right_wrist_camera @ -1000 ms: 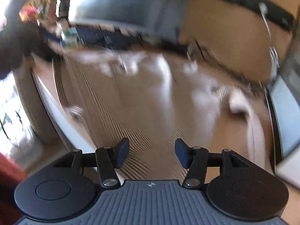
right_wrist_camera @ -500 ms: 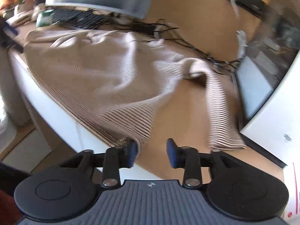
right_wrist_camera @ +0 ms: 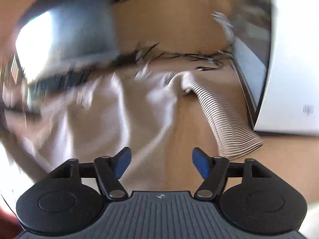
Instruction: Fold clothes
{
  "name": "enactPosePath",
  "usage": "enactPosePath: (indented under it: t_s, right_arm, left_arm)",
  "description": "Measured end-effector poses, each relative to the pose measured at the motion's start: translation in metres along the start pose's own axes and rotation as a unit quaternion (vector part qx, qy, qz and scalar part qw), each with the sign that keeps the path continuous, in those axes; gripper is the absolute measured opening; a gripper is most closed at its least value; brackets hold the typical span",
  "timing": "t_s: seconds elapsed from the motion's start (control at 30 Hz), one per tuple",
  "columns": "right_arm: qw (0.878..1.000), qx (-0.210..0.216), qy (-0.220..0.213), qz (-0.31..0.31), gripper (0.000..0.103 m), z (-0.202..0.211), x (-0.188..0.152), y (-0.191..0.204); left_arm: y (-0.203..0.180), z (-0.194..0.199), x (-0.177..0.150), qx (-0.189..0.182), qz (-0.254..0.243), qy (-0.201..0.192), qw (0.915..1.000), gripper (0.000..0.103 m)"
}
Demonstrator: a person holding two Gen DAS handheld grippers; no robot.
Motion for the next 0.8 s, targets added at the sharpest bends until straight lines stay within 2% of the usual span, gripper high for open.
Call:
enactPosePath:
  t_s: [0.03, 0.07, 0.1, 0.13, 0.17, 0.23, 0.27, 0.37, 0.4, 0.5, 0.6, 0.67, 0.73, 0.77, 0.8]
  right_arm:
    - [0.998, 0.004, -0.009, -0.068, 0.070, -0.002, 0.006, -0.012]
    - [0.990, 0.007, -0.020, -0.143, 0.070, -0.002, 0.011, -0.027]
    - [0.976, 0.006, -0.037, -0.215, 0.070, -0.001, 0.011, -0.044]
    - [0.957, 0.003, -0.054, -0.285, 0.070, 0.001, 0.010, -0.062]
    - [0.933, 0.001, -0.071, -0.354, 0.070, 0.002, 0.008, -0.080]
    - [0.901, -0.027, -0.105, -0.420, 0.068, 0.010, 0.002, -0.109]
    - [0.896, -0.043, -0.114, -0.428, 0.068, 0.011, 0.000, -0.118]
    - [0.894, -0.061, -0.103, -0.432, 0.053, -0.002, -0.001, -0.131]
    - [0.894, -0.073, -0.094, -0.433, 0.045, -0.009, -0.003, -0.133]
    - [0.890, -0.096, -0.072, -0.441, 0.043, -0.029, -0.007, -0.135]
    - [0.895, -0.087, -0.064, -0.433, 0.041, -0.046, -0.004, -0.126]
    - [0.904, -0.083, -0.058, -0.414, 0.038, -0.058, 0.004, -0.119]
    - [0.914, -0.079, -0.052, -0.394, 0.015, -0.070, 0.012, -0.112]
    - [0.923, -0.080, -0.053, -0.372, 0.004, -0.073, 0.019, -0.107]
    - [0.935, -0.086, -0.060, -0.339, 0.004, -0.071, 0.028, -0.098]
  left_arm:
    - [-0.006, -0.011, 0.005, -0.007, 0.003, -0.001, 1.0000, 0.103]
    - [-0.010, -0.023, 0.008, -0.010, 0.008, 0.005, 0.9999, 0.103]
    - [-0.010, -0.033, 0.008, -0.012, 0.015, 0.016, 0.9997, 0.103]
    - [-0.009, -0.042, 0.007, -0.013, 0.022, 0.027, 0.9993, 0.103]
    - [-0.008, -0.049, 0.005, -0.016, 0.030, 0.037, 0.9987, 0.103]
    - [-0.003, -0.058, -0.001, -0.024, 0.045, 0.058, 0.9970, 0.103]
    - [-0.002, -0.061, -0.004, -0.028, 0.050, 0.065, 0.9962, 0.103]
    - [-0.003, -0.067, -0.012, -0.041, 0.052, 0.081, 0.9945, 0.103]
    - [-0.004, -0.070, -0.014, -0.044, 0.053, 0.086, 0.9939, 0.103]
    - [-0.006, -0.076, -0.019, -0.048, 0.055, 0.101, 0.9922, 0.103]
    - [-0.004, -0.078, -0.022, -0.052, 0.057, 0.109, 0.9910, 0.103]
    - [-0.003, -0.079, -0.023, -0.055, 0.058, 0.110, 0.9907, 0.103]
    - [-0.003, -0.079, -0.024, -0.055, 0.054, 0.113, 0.9906, 0.103]
    - [-0.004, -0.078, -0.024, -0.055, 0.052, 0.114, 0.9906, 0.103]
    - [-0.004, -0.077, -0.025, -0.056, 0.050, 0.115, 0.9906, 0.103]
Point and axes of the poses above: each gripper's, at about its wrist camera, not at the fingertips, and z roughly against the way its jaws point, y to its left, x to its top, the point moved 10 cm from there along -z, roughly the way its jaws point, and after that the axes turned 2 degrees about y, right-handed, at the moved point
